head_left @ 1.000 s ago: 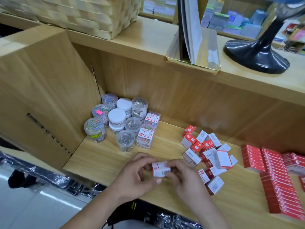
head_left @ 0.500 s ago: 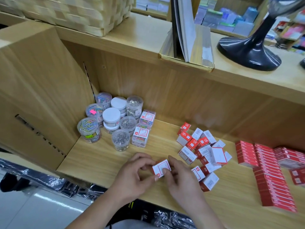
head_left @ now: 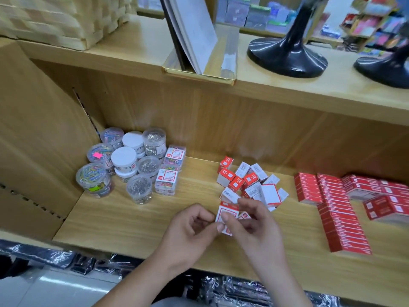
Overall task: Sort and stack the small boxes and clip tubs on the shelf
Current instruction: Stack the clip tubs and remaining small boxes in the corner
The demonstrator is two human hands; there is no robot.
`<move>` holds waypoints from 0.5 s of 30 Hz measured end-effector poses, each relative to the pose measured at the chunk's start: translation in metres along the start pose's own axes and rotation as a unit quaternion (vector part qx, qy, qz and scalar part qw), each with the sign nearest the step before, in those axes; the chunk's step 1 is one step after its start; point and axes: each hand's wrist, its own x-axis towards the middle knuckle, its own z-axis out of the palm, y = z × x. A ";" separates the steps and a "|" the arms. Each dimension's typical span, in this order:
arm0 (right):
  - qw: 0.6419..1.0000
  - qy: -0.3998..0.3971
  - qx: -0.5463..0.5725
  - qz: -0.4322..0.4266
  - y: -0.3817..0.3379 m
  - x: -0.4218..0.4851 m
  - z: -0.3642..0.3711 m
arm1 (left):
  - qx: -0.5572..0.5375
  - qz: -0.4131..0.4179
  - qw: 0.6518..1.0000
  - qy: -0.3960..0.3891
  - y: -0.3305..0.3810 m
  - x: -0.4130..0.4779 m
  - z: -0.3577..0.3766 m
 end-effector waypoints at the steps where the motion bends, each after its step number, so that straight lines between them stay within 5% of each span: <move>1: 1.000 -0.013 0.022 0.009 -0.004 -0.002 -0.012 | -0.009 0.001 1.000 -0.004 0.004 0.001 0.010; 5: 0.996 0.010 0.074 0.045 -0.006 -0.003 -0.047 | 0.107 0.059 0.991 -0.054 0.000 0.006 0.038; 9: 0.998 0.048 0.000 0.034 0.009 0.002 -0.079 | 0.328 0.106 0.938 -0.036 -0.024 0.015 0.045; 15: 0.997 -0.005 0.035 0.067 0.004 0.004 -0.094 | 0.312 0.093 0.945 -0.019 -0.030 0.014 0.055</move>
